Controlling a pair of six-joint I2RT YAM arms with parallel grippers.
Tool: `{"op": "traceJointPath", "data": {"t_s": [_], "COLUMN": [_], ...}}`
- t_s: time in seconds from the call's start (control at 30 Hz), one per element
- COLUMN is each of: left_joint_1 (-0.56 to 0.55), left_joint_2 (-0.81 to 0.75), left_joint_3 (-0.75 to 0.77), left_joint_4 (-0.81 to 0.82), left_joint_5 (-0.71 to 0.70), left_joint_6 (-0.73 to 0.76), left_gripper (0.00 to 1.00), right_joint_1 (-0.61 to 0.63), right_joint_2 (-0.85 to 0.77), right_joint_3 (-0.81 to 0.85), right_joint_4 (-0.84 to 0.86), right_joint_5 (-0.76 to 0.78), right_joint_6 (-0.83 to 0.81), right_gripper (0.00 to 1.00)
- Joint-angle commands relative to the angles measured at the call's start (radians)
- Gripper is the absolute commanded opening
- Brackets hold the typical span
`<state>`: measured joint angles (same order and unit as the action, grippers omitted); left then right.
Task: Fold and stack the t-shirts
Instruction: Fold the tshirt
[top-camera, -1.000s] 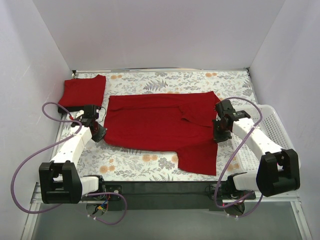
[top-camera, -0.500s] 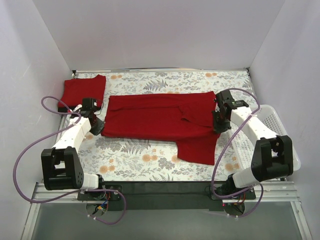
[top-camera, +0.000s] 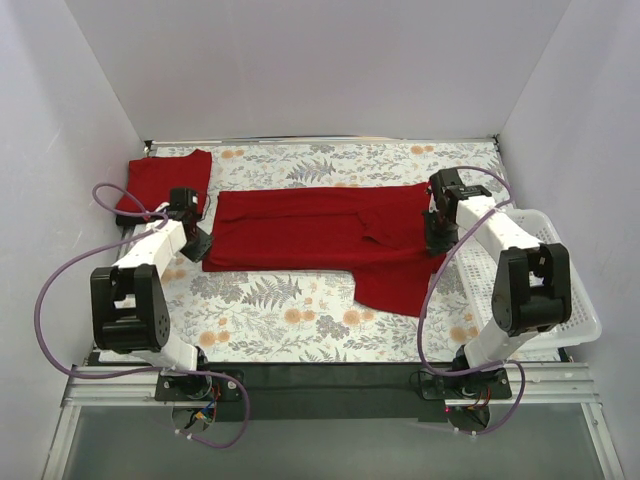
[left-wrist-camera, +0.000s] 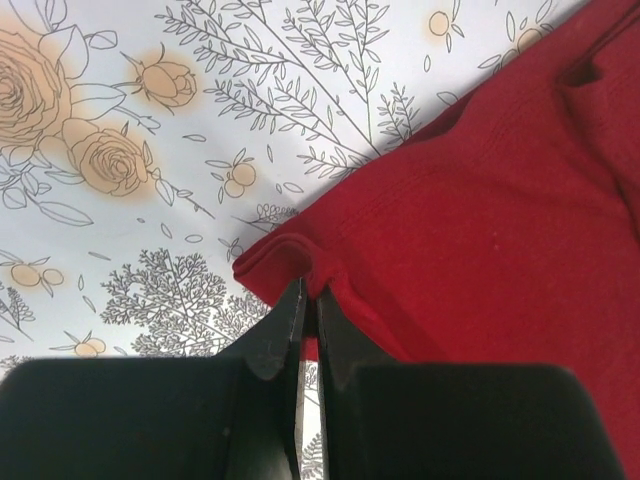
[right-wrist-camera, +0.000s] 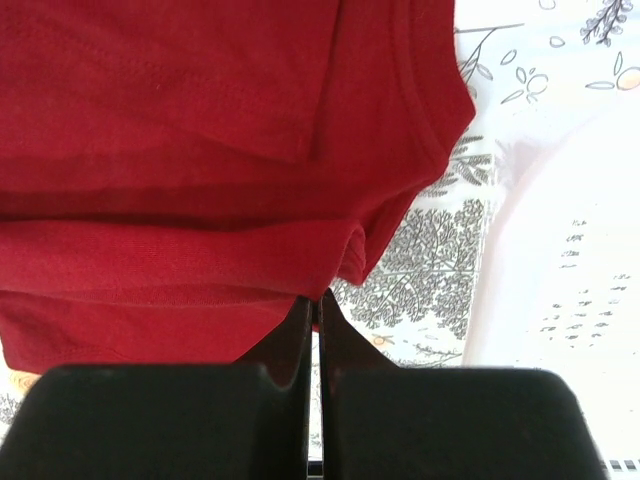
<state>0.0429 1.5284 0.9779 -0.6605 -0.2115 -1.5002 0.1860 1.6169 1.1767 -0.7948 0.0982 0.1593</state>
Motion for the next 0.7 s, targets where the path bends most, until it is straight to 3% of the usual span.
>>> {"op": "traceJointPath", "data": {"t_s": [0.0, 0.53, 0.67], "left_joint_1": [0.008, 0.008, 0.008], "left_joint_2": [0.022, 0.162, 0.170], "left_joint_3": [0.039, 0.108, 0.127], "left_joint_4": [0.030, 0.076, 0.065], "left_joint_5": [-0.034, -0.012, -0.005], "left_joint_6": [-0.002, -0.017, -0.028], "left_gripper": [0.01, 0.02, 0.12], "right_joint_1": [-0.016, -0.022, -0.023], "right_joint_2": [0.027, 0.135, 0.138], "right_joint_3": [0.055, 0.078, 0.093], "right_joint_4": [-0.004, 0.039, 0.040], "right_joint_5": [0.015, -0.003, -0.008], "right_joint_6": [-0.017, 0.005, 0.008], "right_gripper": [0.01, 0.03, 0.12]}}
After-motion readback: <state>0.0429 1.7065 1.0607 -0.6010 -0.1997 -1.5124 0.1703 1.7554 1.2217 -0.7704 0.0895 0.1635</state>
